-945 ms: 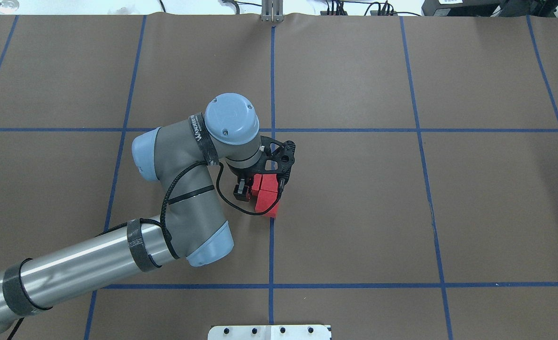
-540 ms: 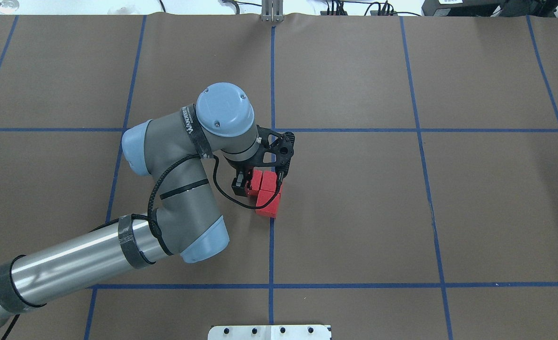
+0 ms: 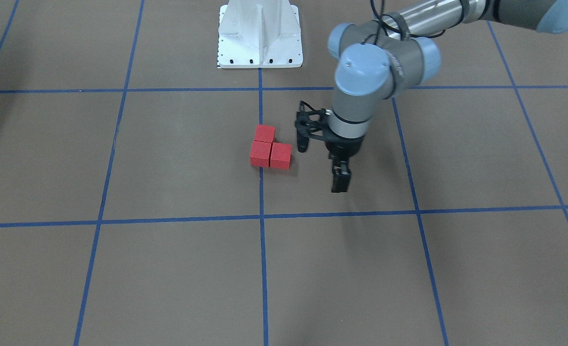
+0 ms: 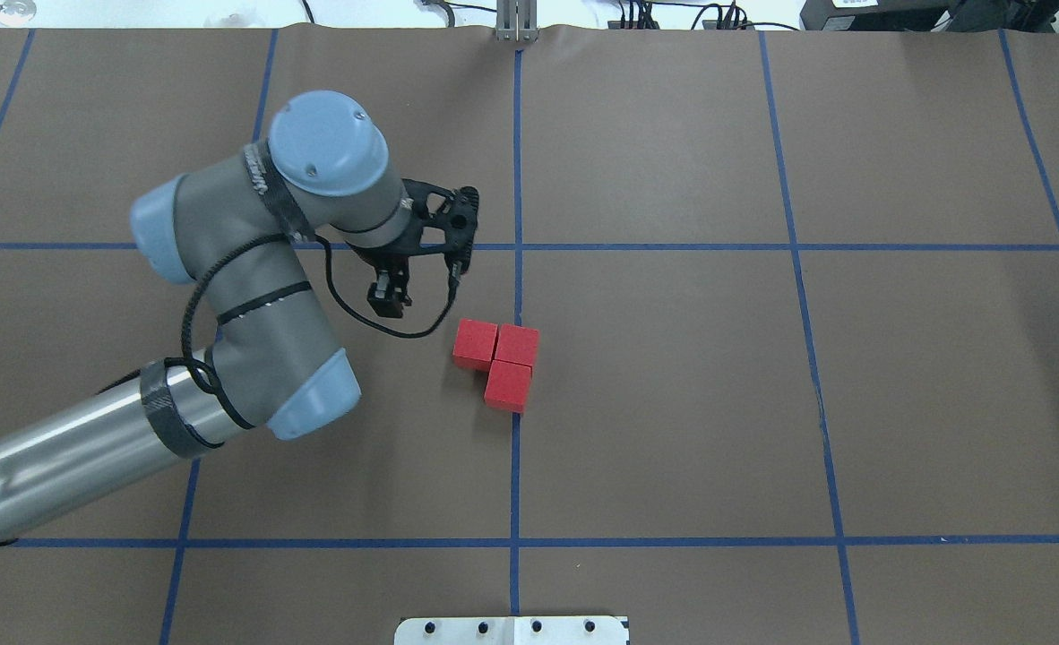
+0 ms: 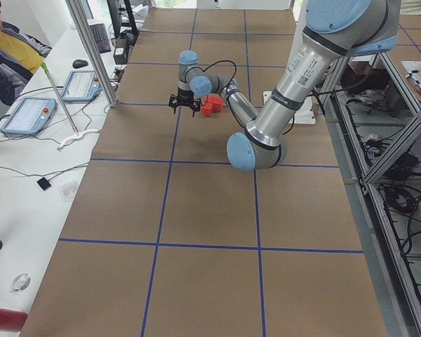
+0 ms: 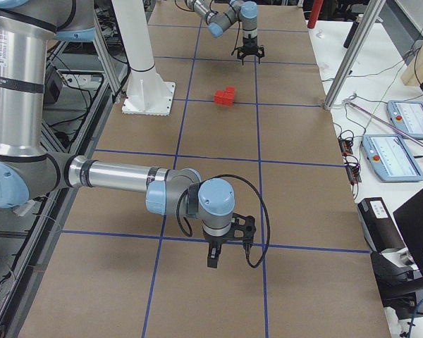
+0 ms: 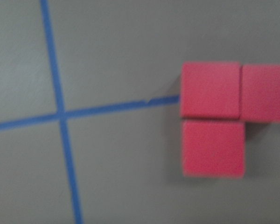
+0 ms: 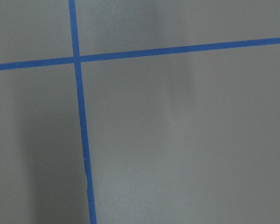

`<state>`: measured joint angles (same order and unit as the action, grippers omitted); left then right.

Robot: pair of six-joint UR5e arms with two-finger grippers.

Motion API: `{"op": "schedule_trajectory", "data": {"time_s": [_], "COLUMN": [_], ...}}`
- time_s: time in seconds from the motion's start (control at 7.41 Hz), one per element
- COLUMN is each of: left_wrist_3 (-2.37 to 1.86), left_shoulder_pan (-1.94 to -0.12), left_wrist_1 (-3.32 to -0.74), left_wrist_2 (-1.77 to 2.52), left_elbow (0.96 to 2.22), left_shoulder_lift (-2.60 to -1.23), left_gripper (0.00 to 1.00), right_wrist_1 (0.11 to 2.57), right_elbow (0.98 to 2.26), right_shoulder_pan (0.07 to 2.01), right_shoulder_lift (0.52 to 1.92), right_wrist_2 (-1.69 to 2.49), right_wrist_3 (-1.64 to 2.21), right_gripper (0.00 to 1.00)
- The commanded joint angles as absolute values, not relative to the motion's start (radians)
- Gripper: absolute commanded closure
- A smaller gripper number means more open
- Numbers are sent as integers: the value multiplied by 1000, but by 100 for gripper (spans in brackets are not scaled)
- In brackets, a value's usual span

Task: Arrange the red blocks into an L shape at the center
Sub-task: 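Open the left gripper and lift it away from the cubes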

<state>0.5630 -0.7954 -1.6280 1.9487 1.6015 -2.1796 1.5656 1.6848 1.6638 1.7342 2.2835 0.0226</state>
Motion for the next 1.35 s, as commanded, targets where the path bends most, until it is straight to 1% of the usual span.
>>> {"op": "schedule_trajectory", "data": {"time_s": [0.0, 0.27, 0.41, 0.68, 0.95, 1.22], "left_wrist_3": [558, 507, 423, 413, 376, 318], "left_shoulder_pan": [-1004, -1231, -1302, -1441, -1531, -1598], "left_wrist_1": [-1632, -1635, -1640, -1646, -1625, -1623], "left_wrist_2": [2055, 2147, 2179, 2183, 2213, 2362], "left_elbow": [1598, 1592, 1592, 1551, 1542, 1543], "left_shoulder_lift": [-2004, -1834, -1756, -1683, -1674, -1582], "left_gripper": [0, 0, 0, 0, 0, 0], "right_wrist_1": [1566, 1566, 1566, 1565, 1565, 1565], "right_elbow": [1681, 1680, 1677, 1677, 1677, 1677], "right_shoulder_pan": [1663, 1663, 1663, 1663, 1663, 1663], "right_shoulder_lift": [1735, 1736, 1736, 1735, 1733, 1732], "right_wrist_2": [2284, 2283, 2284, 2284, 2284, 2284], "right_wrist_3": [21, 18, 18, 18, 18, 20], "right_gripper": [1, 1, 1, 1, 1, 1]}}
